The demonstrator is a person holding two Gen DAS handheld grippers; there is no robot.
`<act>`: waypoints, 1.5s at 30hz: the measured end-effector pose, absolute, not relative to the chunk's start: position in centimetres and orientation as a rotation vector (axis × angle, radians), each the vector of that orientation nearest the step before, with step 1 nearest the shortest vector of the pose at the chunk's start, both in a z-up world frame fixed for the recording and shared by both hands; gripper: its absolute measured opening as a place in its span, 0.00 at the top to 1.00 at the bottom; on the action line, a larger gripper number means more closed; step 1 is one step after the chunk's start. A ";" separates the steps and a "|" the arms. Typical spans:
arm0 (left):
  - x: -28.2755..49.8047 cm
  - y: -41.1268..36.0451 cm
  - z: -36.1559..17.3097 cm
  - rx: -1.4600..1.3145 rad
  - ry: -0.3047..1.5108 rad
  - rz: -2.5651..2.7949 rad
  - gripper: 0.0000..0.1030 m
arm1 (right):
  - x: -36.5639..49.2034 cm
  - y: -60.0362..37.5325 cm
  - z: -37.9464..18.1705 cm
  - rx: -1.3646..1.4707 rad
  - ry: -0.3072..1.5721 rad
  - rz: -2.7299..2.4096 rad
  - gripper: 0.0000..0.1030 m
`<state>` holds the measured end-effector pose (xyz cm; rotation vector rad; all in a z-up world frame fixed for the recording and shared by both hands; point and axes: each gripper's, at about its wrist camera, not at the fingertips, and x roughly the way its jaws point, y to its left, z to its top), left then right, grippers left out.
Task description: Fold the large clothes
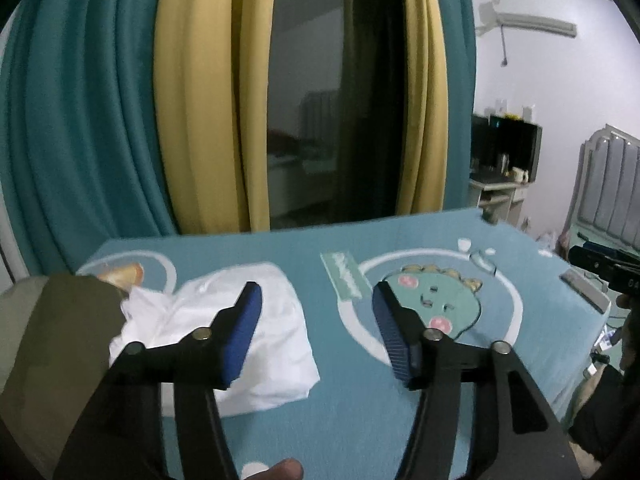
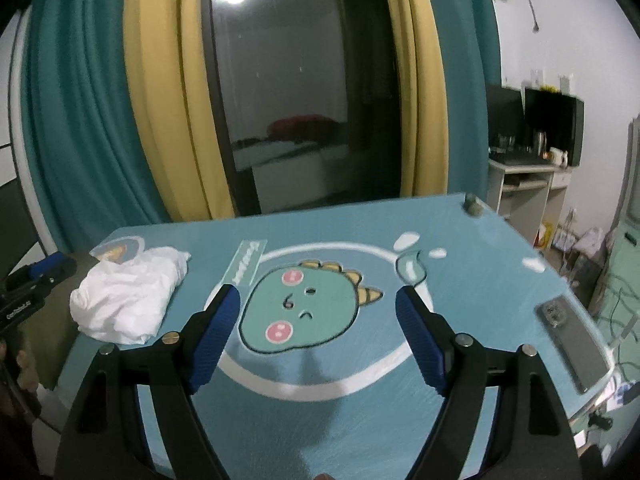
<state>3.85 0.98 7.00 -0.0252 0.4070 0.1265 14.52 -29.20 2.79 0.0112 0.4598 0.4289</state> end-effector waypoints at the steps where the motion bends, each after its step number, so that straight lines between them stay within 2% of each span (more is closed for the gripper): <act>1: 3.6 0.9 7.3 -0.021 0.393 0.125 0.38 | 14.3 -29.2 3.2 0.006 0.447 0.429 0.15; 9: 2.0 1.4 9.0 -0.006 0.288 0.158 0.21 | 12.2 -28.4 5.6 -0.036 0.347 0.438 0.12; 12: 1.6 1.8 9.3 -0.011 0.267 0.160 0.21 | 11.6 -28.0 5.9 -0.040 0.314 0.433 0.05; 14: 1.4 2.2 9.3 -0.015 0.261 0.156 0.21 | 11.5 -27.9 6.0 -0.041 0.301 0.435 0.05; 45: 4.5 5.7 6.3 -0.073 0.343 0.186 0.21 | 15.9 -23.3 3.4 -0.093 0.426 0.468 0.04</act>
